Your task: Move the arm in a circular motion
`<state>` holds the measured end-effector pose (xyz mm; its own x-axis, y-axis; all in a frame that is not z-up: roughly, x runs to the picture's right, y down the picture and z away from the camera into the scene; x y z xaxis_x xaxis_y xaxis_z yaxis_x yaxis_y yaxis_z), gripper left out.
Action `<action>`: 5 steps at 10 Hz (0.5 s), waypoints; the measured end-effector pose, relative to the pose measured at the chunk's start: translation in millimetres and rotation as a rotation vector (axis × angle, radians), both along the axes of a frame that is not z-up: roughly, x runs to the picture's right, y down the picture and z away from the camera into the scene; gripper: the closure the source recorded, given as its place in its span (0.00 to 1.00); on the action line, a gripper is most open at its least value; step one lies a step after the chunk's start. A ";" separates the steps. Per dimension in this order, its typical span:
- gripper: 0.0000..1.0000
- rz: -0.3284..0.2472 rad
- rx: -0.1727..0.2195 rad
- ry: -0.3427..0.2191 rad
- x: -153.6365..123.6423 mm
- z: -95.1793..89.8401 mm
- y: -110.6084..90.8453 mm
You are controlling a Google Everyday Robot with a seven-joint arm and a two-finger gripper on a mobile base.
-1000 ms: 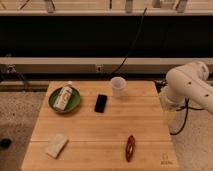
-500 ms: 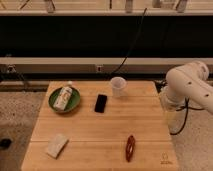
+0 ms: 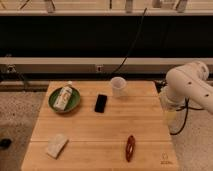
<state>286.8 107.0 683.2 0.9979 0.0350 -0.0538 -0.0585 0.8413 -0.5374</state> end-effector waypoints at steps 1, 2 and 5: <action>0.20 0.000 0.002 0.001 -0.1 0.9 -2.1; 0.20 -0.009 0.001 0.001 -6.3 5.5 -13.0; 0.20 -0.028 -0.004 0.002 -17.0 17.0 -33.8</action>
<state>269.7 73.2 700.2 0.9984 0.0066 -0.0560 -0.0359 0.8407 -0.5403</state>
